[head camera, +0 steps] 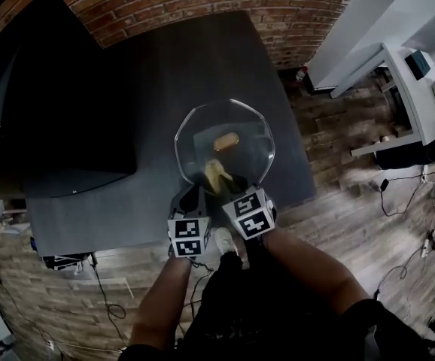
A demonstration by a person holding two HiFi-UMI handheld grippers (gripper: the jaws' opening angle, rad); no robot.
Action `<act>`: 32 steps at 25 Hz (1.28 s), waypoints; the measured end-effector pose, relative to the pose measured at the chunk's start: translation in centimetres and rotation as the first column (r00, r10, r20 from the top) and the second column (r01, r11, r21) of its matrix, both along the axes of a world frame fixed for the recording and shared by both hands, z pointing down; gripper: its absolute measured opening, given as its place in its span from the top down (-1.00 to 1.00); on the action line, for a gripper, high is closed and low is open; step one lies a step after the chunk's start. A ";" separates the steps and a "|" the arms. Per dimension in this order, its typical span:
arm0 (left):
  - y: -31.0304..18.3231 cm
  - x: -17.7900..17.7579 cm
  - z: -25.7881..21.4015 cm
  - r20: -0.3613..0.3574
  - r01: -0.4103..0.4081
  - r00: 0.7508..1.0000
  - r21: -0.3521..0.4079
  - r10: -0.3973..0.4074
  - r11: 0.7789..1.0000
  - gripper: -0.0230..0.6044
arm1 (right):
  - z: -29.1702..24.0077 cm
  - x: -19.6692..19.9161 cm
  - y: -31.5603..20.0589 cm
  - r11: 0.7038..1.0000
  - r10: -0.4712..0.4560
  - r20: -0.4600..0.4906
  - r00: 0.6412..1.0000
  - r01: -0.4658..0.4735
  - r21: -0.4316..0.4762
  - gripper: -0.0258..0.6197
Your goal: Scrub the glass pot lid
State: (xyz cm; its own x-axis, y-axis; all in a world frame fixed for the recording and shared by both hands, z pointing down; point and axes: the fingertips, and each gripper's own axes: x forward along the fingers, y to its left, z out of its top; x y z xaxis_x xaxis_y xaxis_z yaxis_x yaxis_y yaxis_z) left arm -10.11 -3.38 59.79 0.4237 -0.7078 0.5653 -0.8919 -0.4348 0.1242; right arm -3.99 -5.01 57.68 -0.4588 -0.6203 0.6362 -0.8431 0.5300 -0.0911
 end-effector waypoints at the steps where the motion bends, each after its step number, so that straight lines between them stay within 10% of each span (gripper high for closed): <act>1: -0.2 0.0 0.4 0.003 0.004 1.000 -0.009 -0.004 1.000 0.82 | 0.4 -0.2 -0.2 1.000 -0.002 -0.012 1.000 0.002 -0.004 0.77; 32: -0.9 -0.3 4.4 0.063 0.027 0.998 -0.150 -0.018 0.988 0.82 | 3.8 1.4 -2.1 0.994 -0.019 -0.088 0.996 0.009 -0.106 0.75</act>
State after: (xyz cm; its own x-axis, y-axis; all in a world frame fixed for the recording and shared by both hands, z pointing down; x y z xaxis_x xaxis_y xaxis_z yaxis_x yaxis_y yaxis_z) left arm -10.42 -4.31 64.24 0.3701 -0.6211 0.6908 -0.9091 -0.3950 0.1320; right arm -2.62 -7.13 61.46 -0.4057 -0.5414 0.7364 -0.8429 0.5331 -0.0725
